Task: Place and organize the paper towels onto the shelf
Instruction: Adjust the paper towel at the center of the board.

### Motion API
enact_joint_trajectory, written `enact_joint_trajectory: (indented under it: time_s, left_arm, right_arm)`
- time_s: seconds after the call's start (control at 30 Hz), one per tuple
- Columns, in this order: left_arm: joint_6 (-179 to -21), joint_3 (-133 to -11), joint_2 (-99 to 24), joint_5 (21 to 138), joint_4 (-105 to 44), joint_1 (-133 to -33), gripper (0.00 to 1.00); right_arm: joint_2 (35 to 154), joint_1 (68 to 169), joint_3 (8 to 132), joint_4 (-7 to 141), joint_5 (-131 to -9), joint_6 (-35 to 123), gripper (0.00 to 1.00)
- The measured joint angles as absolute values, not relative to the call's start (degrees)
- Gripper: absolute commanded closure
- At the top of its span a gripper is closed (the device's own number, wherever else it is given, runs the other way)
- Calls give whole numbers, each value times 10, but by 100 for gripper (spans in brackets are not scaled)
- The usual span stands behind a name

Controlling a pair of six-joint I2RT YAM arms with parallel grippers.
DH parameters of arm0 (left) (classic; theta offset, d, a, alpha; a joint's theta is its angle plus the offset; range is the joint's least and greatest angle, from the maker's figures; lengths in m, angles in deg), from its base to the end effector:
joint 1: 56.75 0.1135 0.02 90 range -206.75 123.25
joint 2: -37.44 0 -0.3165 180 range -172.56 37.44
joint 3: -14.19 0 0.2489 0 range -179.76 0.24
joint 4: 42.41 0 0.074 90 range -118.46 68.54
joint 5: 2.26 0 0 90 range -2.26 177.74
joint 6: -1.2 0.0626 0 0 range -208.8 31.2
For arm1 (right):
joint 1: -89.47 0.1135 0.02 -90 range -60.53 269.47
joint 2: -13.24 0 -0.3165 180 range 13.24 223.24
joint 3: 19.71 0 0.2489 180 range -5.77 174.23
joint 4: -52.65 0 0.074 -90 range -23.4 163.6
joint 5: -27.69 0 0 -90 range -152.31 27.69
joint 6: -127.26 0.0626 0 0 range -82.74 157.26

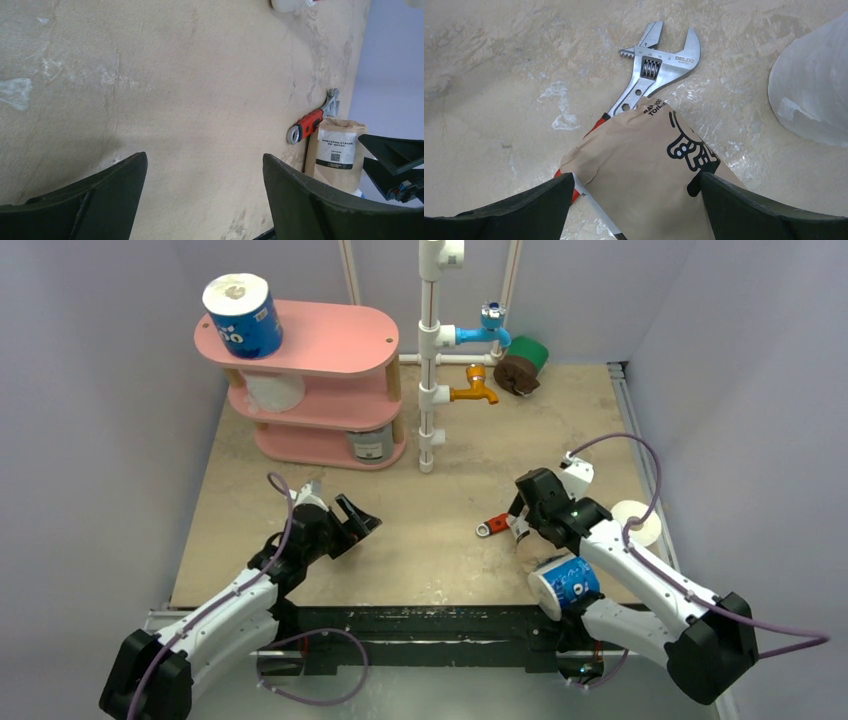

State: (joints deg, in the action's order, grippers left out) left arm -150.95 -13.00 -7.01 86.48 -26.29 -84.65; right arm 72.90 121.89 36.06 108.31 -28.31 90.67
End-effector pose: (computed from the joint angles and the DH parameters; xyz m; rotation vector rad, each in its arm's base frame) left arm 0.1282 -0.0694 0.1861 -0.6655 2.2063 -0.8960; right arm 0.1642 0.0628 0.2612 0.6231 2.2854 -0.0911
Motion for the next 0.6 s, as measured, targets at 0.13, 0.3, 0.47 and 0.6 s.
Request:
enact_joint_trajectory:
  time_s: [0.13,0.3,0.47,0.6]
  left_arm:
    - [-1514,-118,-88,847,-292,-846,16]
    - [-1514,-111,-94,834,-310,-846,16]
    - [-1518,-111,-88,832,-315,-846,16]
    - [-1518,-111,-81,832,-316,-846,16]
  right_arm:
    - [704,1216,340,1065,-287,914,1]
    - [731,1216,339,1042,-290,889,2]
    - [746,1220,335,996,-314,849,3]
    - [743,1242,334,960,-348,821,3]
